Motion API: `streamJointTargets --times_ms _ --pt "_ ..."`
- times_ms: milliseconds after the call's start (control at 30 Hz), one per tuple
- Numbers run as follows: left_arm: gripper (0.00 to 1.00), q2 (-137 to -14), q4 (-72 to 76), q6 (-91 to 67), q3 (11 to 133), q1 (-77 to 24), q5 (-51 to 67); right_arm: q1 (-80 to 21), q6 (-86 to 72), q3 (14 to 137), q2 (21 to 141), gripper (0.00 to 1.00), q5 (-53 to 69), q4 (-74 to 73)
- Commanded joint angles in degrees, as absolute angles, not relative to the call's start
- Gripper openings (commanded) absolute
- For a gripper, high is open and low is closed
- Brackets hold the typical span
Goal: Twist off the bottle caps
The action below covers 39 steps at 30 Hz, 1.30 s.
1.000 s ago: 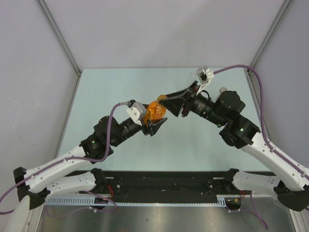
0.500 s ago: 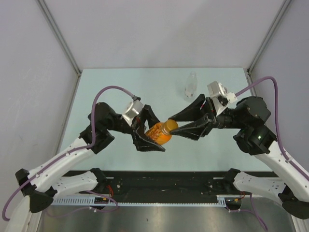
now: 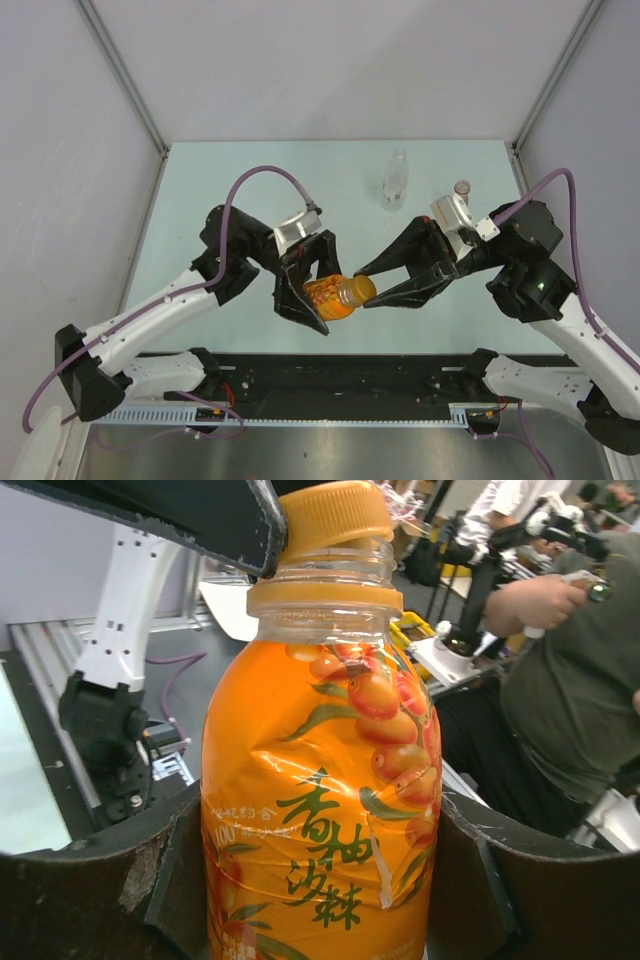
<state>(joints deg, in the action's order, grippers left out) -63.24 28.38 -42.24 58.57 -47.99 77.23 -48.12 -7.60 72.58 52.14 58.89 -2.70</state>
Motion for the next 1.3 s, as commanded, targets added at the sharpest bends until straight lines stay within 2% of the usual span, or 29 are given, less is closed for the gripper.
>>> streamJointTargets --times_ms 0,133,300,433,533,700,867,933,1067,1267 --pt "0.01 -64.1 48.9 -53.6 63.4 -47.4 77.4 -48.3 -6.0 72.8 50.8 0.0 69.0 -11.9" --pt "0.01 -64.9 48.2 -53.0 63.7 -46.9 77.7 -47.8 -5.1 72.9 50.0 0.0 68.5 -12.7" --pt "0.0 -62.9 26.1 -35.4 65.0 -45.4 75.0 -45.3 -5.4 73.1 48.6 0.0 64.7 -12.9" --pt "0.0 -62.1 21.8 -31.9 63.5 -43.4 73.1 -43.9 -6.6 73.1 47.6 0.0 61.9 -12.1" --pt "0.0 -60.3 19.7 -30.5 61.4 -40.3 68.9 -42.5 -5.5 73.2 46.8 0.0 54.3 -13.5" --pt "0.01 -56.3 14.8 -27.6 58.6 -34.8 58.2 -42.3 -2.0 73.4 48.1 0.0 25.9 -20.1" --pt "0.02 -52.7 6.3 -22.9 58.1 -33.2 42.1 -42.0 -5.5 76.6 56.3 0.0 -4.6 -28.9" --pt "0.02 -51.7 3.8 -22.1 58.1 -33.1 38.1 -41.8 -7.7 78.6 61.8 0.0 -11.2 -31.4" --pt "0.02 -47.9 0.6 -21.3 57.3 -33.1 23.2 -41.0 -10.9 80.2 69.4 0.0 -15.6 -35.5" --pt "0.02 -44.6 -6.8 -19.5 55.5 -33.1 7.8 -38.4 -14.8 80.2 80.1 0.0 -16.6 -37.6"
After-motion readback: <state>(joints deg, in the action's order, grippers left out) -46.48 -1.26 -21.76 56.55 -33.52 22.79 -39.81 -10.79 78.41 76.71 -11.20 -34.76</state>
